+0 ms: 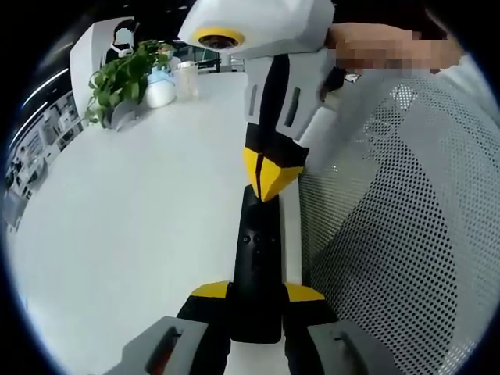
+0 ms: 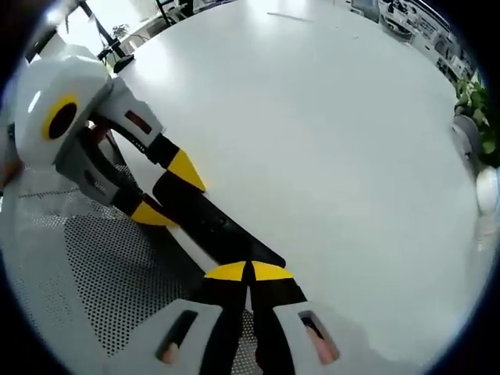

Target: Press the specified remote control buttons in sequence, fully releasing each button before pressing the next.

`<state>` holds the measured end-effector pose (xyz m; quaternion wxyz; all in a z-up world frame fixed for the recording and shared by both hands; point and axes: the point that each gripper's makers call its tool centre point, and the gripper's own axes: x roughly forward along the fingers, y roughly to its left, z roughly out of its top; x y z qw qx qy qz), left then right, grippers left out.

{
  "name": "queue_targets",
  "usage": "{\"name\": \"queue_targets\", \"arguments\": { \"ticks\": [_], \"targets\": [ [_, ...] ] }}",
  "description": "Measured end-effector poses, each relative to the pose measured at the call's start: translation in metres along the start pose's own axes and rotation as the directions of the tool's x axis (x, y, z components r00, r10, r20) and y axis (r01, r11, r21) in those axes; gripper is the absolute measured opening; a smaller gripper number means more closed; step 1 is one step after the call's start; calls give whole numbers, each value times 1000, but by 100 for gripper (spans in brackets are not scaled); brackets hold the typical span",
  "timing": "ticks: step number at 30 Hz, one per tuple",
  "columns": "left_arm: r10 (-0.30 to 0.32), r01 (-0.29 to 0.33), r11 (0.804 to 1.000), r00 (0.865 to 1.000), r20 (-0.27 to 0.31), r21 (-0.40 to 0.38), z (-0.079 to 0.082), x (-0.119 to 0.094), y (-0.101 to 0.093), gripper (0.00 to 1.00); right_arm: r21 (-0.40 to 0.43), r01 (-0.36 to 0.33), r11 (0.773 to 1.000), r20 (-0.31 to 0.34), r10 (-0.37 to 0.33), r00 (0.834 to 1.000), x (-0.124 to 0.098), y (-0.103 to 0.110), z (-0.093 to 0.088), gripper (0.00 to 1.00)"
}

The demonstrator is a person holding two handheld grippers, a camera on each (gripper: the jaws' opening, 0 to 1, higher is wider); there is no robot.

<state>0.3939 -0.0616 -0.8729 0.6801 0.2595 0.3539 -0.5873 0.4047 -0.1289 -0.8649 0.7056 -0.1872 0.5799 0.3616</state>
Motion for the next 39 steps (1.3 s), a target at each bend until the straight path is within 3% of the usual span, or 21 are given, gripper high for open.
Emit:
{"name": "queue_targets", "arguments": {
  "ticks": [2,26,33,39],
  "targets": [
    [0,0,1000,1000,3,-2,0,0,0,24,-30,16,999,-12,-17,1000,1,-1,-2,0],
    [1,-1,1000,1000,1,3,0,1,0,24,-41,26,999,-9,-26,1000,2,-2,0,0],
    [0,0,1000,1000,-3,10,0,1,0,24,39,-16,999,17,16,1000,1,-4,-1,0],
    [1,-1,1000,1000,-6,17,0,1,0,24,61,-38,997,32,36,999,2,-3,-1,0]
  ]
}}
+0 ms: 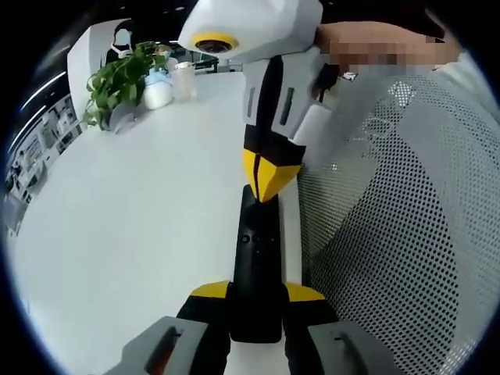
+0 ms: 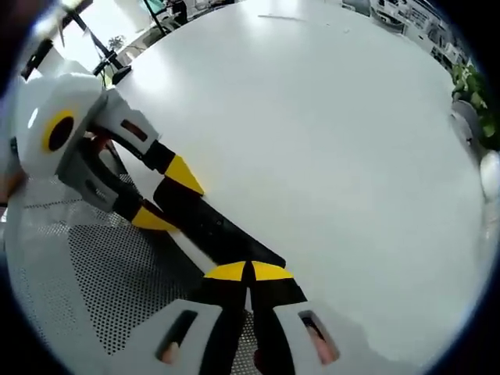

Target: Press the specified remote control buttons in sequence, fully releasing each button before pressing the next.

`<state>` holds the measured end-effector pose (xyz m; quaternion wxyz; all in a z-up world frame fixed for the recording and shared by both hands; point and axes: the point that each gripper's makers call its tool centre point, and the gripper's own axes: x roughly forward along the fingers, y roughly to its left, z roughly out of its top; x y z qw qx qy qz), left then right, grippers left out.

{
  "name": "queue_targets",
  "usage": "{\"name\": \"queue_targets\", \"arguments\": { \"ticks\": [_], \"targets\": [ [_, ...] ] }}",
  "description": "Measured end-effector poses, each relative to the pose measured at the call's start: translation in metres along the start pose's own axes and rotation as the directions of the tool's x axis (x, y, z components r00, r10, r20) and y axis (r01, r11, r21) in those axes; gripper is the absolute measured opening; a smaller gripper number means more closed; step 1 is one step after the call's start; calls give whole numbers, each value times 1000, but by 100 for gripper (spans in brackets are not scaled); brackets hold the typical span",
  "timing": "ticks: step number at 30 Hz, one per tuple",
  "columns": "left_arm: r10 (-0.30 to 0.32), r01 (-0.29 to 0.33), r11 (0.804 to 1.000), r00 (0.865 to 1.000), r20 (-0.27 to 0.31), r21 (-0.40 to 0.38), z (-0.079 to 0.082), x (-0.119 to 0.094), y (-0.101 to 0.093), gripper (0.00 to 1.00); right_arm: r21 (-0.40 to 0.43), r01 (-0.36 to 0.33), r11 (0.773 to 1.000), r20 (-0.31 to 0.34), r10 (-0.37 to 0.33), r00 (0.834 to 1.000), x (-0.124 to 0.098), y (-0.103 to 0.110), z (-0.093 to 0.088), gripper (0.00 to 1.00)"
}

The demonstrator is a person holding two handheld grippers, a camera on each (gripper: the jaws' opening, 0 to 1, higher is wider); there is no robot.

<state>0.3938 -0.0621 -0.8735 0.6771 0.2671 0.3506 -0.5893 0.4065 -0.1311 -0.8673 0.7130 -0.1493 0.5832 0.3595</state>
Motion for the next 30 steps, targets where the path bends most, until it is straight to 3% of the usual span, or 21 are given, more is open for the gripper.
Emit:
{"name": "queue_targets", "arguments": {
  "ticks": [12,18,28,30],
  "targets": [
    [3,-3,1000,1000,3,3,0,0,0,24,11,1,1000,4,-1,1000,0,1,0,0],
    [2,-2,1000,1000,4,3,0,0,0,24,-73,28,997,0,-28,1000,1,2,0,0],
    [0,0,1000,1000,5,5,0,0,0,24,-25,14,1000,-1,-14,1000,0,1,0,0],
    [-1,1,1000,1000,5,6,0,0,0,24,-88,33,996,-21,-35,999,0,1,1,0]
  ]
}}
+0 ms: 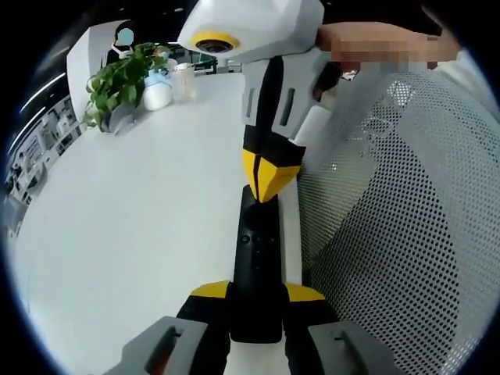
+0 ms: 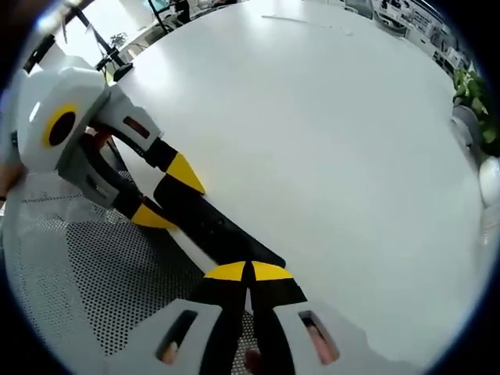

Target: Press the specified remote control buttons in sequence, fully releasing each button before pressing the next.

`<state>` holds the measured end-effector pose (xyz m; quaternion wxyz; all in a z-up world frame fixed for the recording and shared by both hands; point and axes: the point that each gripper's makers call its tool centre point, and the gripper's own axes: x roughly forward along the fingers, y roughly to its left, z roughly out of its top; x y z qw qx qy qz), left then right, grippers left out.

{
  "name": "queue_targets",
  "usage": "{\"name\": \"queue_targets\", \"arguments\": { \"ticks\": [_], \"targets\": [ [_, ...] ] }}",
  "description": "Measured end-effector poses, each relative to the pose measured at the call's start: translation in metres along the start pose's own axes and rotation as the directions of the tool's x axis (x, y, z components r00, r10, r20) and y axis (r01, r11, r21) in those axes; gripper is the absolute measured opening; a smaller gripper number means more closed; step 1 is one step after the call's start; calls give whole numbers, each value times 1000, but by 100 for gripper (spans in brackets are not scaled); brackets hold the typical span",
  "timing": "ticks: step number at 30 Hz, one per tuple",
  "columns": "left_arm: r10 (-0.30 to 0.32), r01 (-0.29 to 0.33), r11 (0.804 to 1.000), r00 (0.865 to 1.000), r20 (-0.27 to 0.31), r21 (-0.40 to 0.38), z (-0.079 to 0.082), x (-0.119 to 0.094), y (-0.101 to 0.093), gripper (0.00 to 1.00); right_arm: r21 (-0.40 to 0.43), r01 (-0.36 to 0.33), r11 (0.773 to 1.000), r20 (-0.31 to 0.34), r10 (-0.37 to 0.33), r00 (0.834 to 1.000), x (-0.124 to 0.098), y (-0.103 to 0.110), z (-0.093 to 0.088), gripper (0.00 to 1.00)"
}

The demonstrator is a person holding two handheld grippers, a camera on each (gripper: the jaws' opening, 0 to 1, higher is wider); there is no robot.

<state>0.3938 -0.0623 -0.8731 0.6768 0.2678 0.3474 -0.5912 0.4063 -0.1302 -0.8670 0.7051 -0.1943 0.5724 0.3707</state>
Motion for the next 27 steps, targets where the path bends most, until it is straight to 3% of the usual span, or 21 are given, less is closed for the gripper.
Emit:
{"name": "queue_targets", "arguments": {
  "ticks": [5,12,27],
  "targets": [
    [0,0,1000,1000,3,-1,0,0,0,24,-92,24,995,-7,-25,1000,1,2,1,0],
    [0,0,1000,1000,7,-5,0,0,0,24,-38,10,999,-10,-10,1000,0,0,0,0],
    [-2,2,1000,1000,10,-9,0,0,0,24,-97,2,995,-10,-3,1000,1,6,3,0]
  ]
}}
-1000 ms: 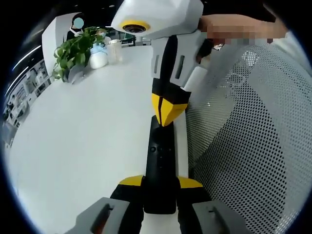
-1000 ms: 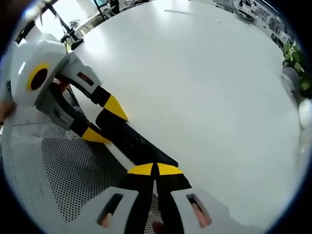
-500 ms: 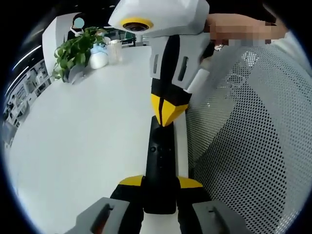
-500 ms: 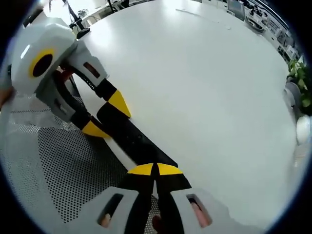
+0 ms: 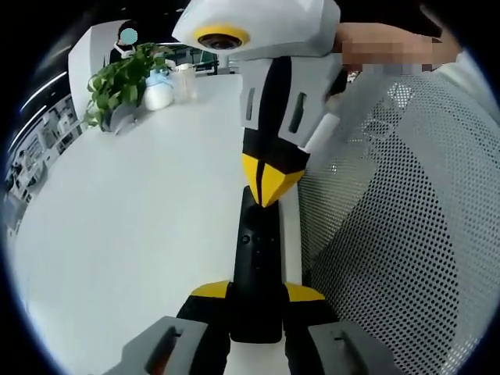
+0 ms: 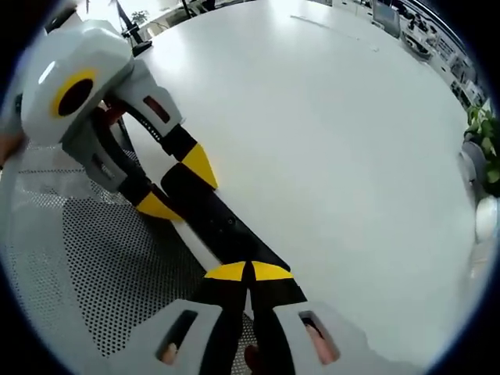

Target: Press the specified remote control buttons in sequence, fully releasing each button before pressing the next.

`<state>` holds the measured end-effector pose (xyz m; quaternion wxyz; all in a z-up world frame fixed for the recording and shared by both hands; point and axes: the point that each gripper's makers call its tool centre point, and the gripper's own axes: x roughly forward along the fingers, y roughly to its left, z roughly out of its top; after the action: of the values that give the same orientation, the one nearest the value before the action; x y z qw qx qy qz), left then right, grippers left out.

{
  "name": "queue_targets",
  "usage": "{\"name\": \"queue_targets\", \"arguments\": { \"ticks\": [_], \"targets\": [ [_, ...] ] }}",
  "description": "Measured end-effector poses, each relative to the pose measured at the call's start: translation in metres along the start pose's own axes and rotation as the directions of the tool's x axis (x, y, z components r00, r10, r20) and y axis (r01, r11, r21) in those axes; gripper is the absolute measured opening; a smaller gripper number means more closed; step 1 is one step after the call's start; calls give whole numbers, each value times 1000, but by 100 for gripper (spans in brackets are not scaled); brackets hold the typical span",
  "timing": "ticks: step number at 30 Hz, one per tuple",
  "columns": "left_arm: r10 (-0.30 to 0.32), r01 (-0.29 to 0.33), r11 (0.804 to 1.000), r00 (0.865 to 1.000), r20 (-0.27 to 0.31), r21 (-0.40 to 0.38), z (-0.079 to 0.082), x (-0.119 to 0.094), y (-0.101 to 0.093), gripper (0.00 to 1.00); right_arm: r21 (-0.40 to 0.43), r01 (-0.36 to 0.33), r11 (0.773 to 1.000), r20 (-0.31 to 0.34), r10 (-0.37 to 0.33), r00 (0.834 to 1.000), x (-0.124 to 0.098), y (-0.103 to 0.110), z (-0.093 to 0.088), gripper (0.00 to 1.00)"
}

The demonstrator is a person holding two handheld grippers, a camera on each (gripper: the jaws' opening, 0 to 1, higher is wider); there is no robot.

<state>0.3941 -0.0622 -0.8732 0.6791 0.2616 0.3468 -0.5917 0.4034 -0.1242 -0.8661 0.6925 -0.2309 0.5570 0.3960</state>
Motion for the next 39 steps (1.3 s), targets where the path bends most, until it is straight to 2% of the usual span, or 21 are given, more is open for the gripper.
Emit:
{"name": "queue_targets", "arguments": {
  "ticks": [8,16,24,30,39],
  "targets": [
    [-1,1,1000,1000,0,-1,0,0,0,24,-53,1,999,6,0,1000,2,4,3,0],
    [0,0,1000,1000,-2,5,0,0,0,24,-145,21,989,4,-21,1000,3,4,3,0],
    [0,0,1000,1000,-5,10,0,0,0,24,-161,25,987,15,-23,1000,3,4,3,0],
    [3,-3,1000,1000,-9,13,0,0,0,24,-165,28,986,-10,-30,999,4,4,4,0],
    [2,-2,1000,1000,-15,21,0,0,0,24,-133,28,991,-1,-28,1000,3,4,3,0]
  ]
}}
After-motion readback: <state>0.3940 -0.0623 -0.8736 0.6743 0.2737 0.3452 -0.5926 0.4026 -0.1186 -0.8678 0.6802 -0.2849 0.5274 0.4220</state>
